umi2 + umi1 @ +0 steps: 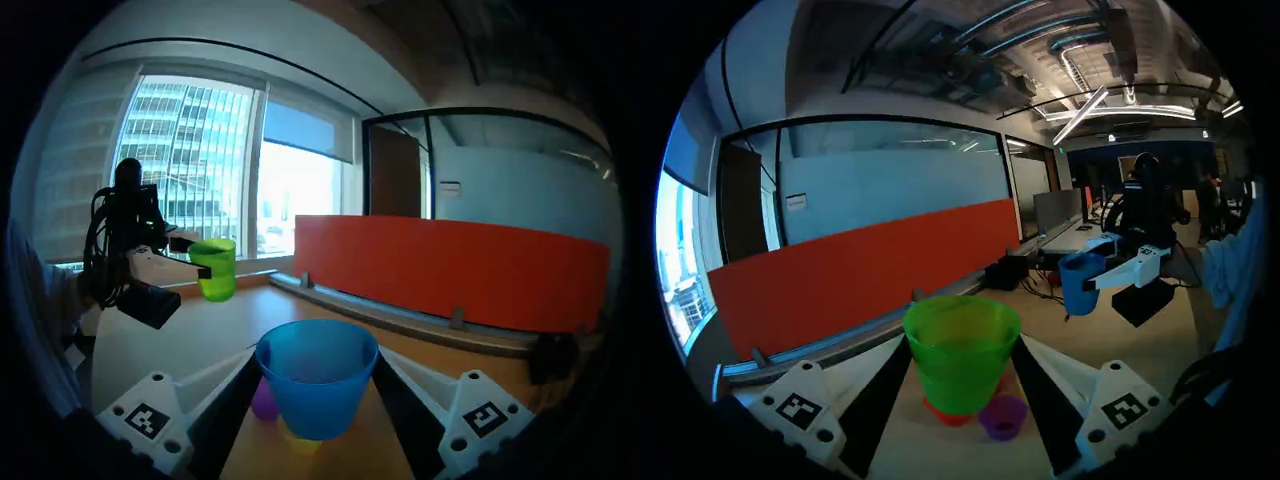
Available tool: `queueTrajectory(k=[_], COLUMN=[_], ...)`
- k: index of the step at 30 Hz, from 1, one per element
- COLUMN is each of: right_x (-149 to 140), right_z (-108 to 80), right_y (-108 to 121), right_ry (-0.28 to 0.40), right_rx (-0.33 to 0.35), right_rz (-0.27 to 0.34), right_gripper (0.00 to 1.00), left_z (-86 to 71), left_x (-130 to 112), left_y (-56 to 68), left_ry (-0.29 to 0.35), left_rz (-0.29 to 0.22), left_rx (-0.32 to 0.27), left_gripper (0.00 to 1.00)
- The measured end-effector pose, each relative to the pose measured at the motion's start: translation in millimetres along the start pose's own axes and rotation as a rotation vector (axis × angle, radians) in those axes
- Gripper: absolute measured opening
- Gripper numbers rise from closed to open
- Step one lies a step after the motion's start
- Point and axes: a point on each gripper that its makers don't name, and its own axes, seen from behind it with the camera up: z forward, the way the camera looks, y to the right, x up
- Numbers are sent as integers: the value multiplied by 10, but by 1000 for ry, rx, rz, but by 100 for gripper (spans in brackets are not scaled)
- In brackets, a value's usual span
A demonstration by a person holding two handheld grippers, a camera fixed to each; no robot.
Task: Pour water
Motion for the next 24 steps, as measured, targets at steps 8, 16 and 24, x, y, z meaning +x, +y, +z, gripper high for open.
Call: queueTrajectory(k=[8,16,24], right_x=[52,56,-18], right_z=[126,304,446], right_y=[-279,-546,-772], right_ry=[1,-3,-14], right_rx=[70,126,173], right_rz=[4,3,3], right_gripper=[92,92,92], left_z=[-2,-16,-49], left_x=[311,562,849], left_y=[-6,22,43], left_ry=[29,46,69], left_rz=[93,193,310], left_rx=[21,44,59], left_gripper=[85,85,85])
